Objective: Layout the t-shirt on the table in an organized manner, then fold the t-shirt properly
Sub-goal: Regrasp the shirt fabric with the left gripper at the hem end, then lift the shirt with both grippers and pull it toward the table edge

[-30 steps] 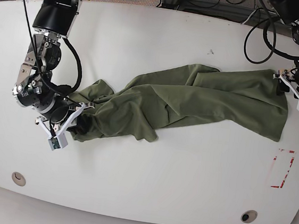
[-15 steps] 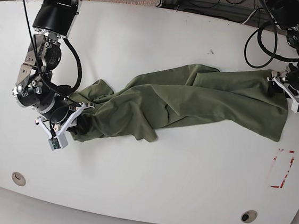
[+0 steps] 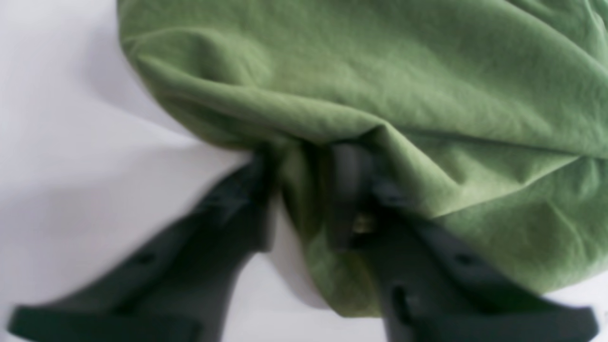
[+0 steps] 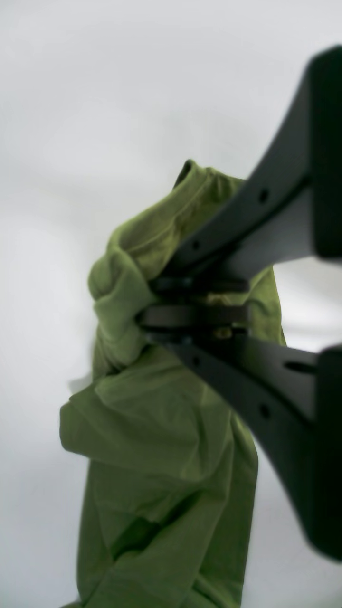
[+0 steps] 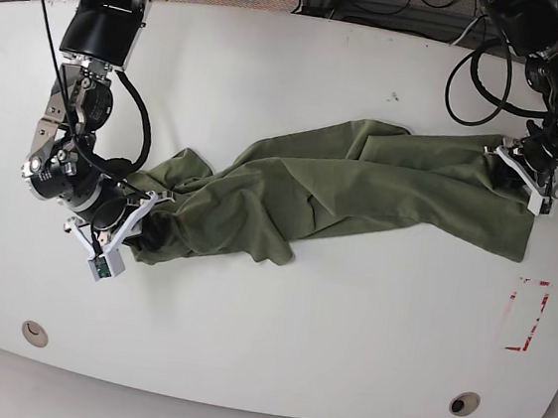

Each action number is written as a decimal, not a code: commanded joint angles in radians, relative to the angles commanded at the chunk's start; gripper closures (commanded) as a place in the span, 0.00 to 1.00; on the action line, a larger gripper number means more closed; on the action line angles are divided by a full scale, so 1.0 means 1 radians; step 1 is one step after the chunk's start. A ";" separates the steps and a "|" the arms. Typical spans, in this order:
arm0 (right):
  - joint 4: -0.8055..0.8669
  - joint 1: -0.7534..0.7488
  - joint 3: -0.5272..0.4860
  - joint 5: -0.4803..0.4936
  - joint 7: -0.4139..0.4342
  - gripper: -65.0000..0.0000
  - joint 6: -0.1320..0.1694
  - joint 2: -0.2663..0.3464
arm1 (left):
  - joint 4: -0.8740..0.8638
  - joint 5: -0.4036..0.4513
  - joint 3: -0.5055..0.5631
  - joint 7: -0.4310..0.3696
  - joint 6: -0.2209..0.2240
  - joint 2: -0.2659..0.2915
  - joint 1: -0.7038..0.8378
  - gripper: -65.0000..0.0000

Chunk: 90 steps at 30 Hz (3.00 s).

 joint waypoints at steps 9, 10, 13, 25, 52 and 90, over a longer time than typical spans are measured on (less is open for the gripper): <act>0.000 0.000 0.000 0.000 0.000 1.00 0.000 0.000 | 0.057 0.000 0.002 0.000 0.000 0.002 0.000 1.00; 0.000 0.000 0.000 0.000 0.000 1.00 0.000 0.000 | 0.069 0.000 0.000 0.000 0.000 0.002 0.000 1.00; 0.002 0.003 0.000 0.000 0.000 1.00 0.000 0.000 | 0.112 0.000 -0.002 0.003 0.000 0.002 0.000 1.00; 0.132 0.066 0.000 0.000 -0.006 1.00 0.000 0.017 | 0.367 0.002 -0.005 0.103 0.000 -0.005 -0.124 1.00; 0.060 0.446 -0.008 -0.002 -0.008 1.00 0.054 0.227 | 0.450 0.006 0.068 0.307 0.000 -0.109 -0.706 1.00; 0.253 0.387 0.034 0.000 -0.189 1.00 0.055 0.308 | 0.545 -0.044 0.144 0.361 0.000 -0.112 -0.603 1.00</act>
